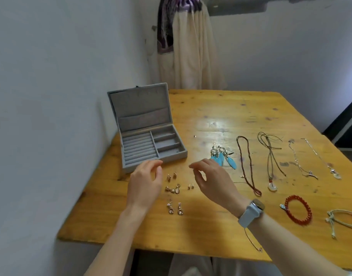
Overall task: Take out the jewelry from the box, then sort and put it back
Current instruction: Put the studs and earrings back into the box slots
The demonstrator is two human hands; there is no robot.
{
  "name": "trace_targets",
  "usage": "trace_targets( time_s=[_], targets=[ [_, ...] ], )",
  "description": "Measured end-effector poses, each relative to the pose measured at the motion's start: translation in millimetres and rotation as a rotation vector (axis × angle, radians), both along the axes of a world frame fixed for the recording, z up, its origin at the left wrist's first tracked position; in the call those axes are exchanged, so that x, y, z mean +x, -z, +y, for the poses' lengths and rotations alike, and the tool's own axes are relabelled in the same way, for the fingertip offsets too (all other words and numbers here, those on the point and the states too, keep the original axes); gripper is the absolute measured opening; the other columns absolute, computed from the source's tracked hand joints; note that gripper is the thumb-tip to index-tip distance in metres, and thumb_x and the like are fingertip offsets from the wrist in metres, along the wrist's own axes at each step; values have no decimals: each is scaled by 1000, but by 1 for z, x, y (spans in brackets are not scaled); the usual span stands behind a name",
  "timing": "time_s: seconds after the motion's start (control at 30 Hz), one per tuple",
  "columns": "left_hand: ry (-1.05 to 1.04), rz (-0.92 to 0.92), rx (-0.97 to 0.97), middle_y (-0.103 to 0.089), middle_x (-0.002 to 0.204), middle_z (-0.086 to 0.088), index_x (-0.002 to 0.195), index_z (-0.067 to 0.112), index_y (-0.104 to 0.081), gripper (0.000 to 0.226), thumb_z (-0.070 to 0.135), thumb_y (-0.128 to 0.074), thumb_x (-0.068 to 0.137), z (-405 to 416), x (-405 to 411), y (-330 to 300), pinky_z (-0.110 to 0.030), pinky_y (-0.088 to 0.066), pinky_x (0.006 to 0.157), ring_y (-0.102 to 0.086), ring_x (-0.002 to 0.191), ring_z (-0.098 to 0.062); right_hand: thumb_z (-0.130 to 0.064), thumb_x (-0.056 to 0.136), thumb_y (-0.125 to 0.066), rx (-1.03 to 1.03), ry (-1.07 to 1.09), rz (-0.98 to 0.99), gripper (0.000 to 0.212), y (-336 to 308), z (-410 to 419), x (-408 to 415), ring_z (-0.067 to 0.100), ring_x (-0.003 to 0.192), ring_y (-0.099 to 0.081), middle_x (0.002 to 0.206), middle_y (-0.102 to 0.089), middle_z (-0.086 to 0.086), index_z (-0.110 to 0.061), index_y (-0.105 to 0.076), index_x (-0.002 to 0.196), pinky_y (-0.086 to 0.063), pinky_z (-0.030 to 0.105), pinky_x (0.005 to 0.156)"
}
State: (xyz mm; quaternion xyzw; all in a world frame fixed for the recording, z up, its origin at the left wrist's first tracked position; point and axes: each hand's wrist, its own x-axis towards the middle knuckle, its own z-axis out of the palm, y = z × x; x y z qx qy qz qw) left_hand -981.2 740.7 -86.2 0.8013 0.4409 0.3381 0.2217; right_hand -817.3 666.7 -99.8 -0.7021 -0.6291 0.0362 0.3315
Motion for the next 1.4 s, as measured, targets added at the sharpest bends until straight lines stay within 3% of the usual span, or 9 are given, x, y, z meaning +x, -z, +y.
trace_targets(
  time_s=[0.23,0.4,0.5,0.63,0.77,0.87,1.07,1.27,1.4],
  targets=[
    [-135,80,-195,-59,115,-1,114,16,-61,25,17,-52,91,24,-41,41,-19,-39,87,-50,104,-9,-22,91,-49,-141,-156,-94,26,17,58,-31,18,103,-45,106,-60,-1,-21,-60,114,-39,28,82],
    [-88,142,-168,-57,110,5,114,23,-61,27,27,-56,88,33,-43,49,-27,-40,93,-45,104,-7,-33,91,-48,-219,-232,-240,27,27,84,-42,18,105,-40,113,-54,-2,-25,-58,114,-35,32,87],
    [-63,215,-130,-56,105,9,109,27,-64,23,33,-57,87,37,-41,50,-22,-31,87,-43,102,-7,-34,90,-49,-218,-254,-253,22,31,90,-43,17,103,-40,109,-55,-3,-24,-61,106,-33,31,85],
    [-49,170,-115,-57,94,12,95,24,-67,12,26,-58,87,42,-41,48,-27,-38,89,-47,97,-7,-26,89,-54,-195,-253,-105,19,25,94,-39,15,97,-45,102,-58,-1,-17,-62,103,-38,28,85],
    [-76,23,-103,-57,90,14,97,20,-66,12,19,-57,88,66,-42,26,-6,-38,74,-50,90,-2,-13,87,-57,-141,-252,111,13,7,116,-35,11,84,-49,89,-56,-2,-10,-62,98,-39,14,72],
    [-149,-10,-93,-61,92,7,100,16,-66,15,17,-56,89,103,-39,10,-5,-39,65,-54,87,-6,-11,88,-55,-140,-250,186,15,0,141,-36,13,85,-53,90,-56,-2,-9,-61,101,-43,17,74],
    [-252,227,-59,-62,103,-5,99,15,-68,17,18,-53,91,175,-34,5,-31,-46,82,-55,97,-19,-11,88,-50,-116,-204,176,20,9,189,-37,10,88,-46,97,-57,3,-10,-60,106,-38,19,77],
    [-321,602,91,-43,117,-4,104,25,-67,20,24,-53,90,198,-21,6,-36,-29,89,-34,113,-23,-13,89,-51,-63,-165,186,19,23,208,-31,8,88,-42,93,-56,1,-12,-61,105,-30,14,74],
    [-335,725,114,-39,126,-4,103,30,-66,21,24,-51,89,202,-18,6,-39,-27,90,-29,117,-26,-12,89,-50,-44,-170,199,20,29,208,-28,6,89,-41,93,-52,-5,-12,-61,106,-29,12,75]
  ],
)
